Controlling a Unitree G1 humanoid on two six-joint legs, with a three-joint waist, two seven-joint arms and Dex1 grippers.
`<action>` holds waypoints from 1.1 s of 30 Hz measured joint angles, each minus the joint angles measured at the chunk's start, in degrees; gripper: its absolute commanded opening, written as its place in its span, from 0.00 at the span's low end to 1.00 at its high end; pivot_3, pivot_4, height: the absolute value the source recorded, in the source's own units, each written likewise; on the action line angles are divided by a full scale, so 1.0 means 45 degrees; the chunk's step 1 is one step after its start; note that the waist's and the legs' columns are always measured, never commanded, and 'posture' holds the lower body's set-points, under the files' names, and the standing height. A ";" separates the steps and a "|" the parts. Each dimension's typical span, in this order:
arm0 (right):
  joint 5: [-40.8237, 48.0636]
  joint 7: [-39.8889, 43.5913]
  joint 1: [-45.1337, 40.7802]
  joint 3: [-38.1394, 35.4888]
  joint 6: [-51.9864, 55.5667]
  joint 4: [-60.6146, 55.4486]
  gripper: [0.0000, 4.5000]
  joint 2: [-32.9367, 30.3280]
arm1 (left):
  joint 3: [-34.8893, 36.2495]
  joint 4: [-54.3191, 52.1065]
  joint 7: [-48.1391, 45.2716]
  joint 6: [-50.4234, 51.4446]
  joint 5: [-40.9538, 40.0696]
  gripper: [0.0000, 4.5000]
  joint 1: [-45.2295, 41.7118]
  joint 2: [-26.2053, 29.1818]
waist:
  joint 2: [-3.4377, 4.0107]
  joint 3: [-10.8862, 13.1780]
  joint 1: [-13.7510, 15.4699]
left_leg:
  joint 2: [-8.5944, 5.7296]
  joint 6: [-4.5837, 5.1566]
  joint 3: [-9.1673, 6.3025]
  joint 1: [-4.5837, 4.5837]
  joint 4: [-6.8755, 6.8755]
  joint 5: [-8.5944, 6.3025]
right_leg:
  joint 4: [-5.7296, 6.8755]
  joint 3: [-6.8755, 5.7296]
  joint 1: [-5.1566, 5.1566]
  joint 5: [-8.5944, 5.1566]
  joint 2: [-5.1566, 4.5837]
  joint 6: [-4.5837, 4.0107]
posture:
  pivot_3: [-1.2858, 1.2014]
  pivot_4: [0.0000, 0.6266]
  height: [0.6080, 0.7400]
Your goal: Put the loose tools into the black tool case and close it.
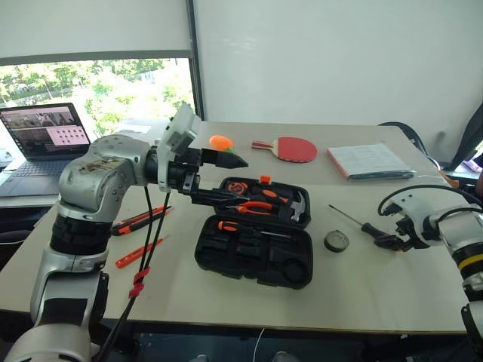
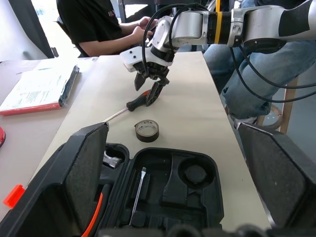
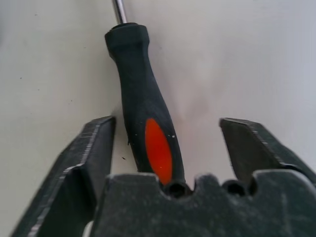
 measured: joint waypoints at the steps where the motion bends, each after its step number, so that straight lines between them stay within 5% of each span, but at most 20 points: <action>1: -0.0048 0.0197 0.0001 0.0021 -0.0148 0.0038 0.53 -0.0001 | -0.0002 0.0004 0.0012 -0.0015 0.0001 1.00 -0.0006 0.0000 | 0.0000 0.0000 0.0009 | 0.0000 0.0000 -0.0001 0.0000 0.0001 0.0000 | 0.0000 0.0000 0.0000 0.0000 0.0000 0.0000 | 0.52 0.24 1.00; 5: -0.0042 0.0850 0.0158 0.0027 -0.0224 -0.0252 0.23 -0.0087 | -0.0010 0.0060 0.0024 -0.0052 0.0007 1.00 -0.0025 0.0001 | 0.0003 0.0001 0.0005 | -0.0001 0.0000 -0.0010 -0.0001 -0.0001 0.0000 | 0.0006 0.0000 -0.0005 0.0000 0.0000 0.0000 | 0.52 0.24 1.00; 13: 0.0611 0.1491 0.0195 -0.1251 0.0401 -0.1872 0.22 -0.0794 | -0.0057 0.0740 -0.0288 -0.0222 0.0105 1.00 -0.0252 0.0542 | 0.0050 0.0034 -0.0066 | 0.0002 0.0000 -0.0023 -0.0001 -0.0004 0.0000 | 0.0019 0.0008 -0.0024 0.0000 0.0000 0.0000 | 0.52 0.24 1.00; 19: 0.2333 0.2942 -0.0732 -0.1801 0.1743 -0.6611 0.22 -0.0725 | -0.0190 0.1001 -0.1371 -0.0499 0.0285 1.00 -0.0241 0.1830 | 0.0096 0.0063 -0.0218 | 0.0022 0.0000 -0.0044 0.0006 -0.0011 0.0000 | 0.0043 -0.0003 -0.0030 -0.0007 0.0021 -0.0012 | 0.52 0.24 1.00; 26: 0.2275 0.3247 -0.1031 0.1450 0.2367 -0.9864 0.22 0.1431 | -0.0307 0.1396 -0.1903 -0.1009 0.0597 1.00 -0.0146 0.2257 | 0.0086 0.0070 -0.0014 | 0.0011 -0.0002 -0.0033 -0.0018 0.0007 0.0001 | 0.0047 -0.0018 -0.0046 -0.0008 0.0011 -0.0011 | 0.52 0.24 1.00; 33: 0.1724 0.2672 -0.1217 0.2961 0.2994 -0.9949 0.22 0.2682 | -0.0344 0.1366 -0.1911 -0.1186 0.0699 1.00 0.0040 0.2282 | 0.0078 0.0074 0.0227 | 0.0004 -0.0003 -0.0042 -0.0079 0.0016 0.0002 | 0.0053 -0.0047 -0.0084 -0.0006 -0.0003 -0.0012 | 0.52 0.24 1.00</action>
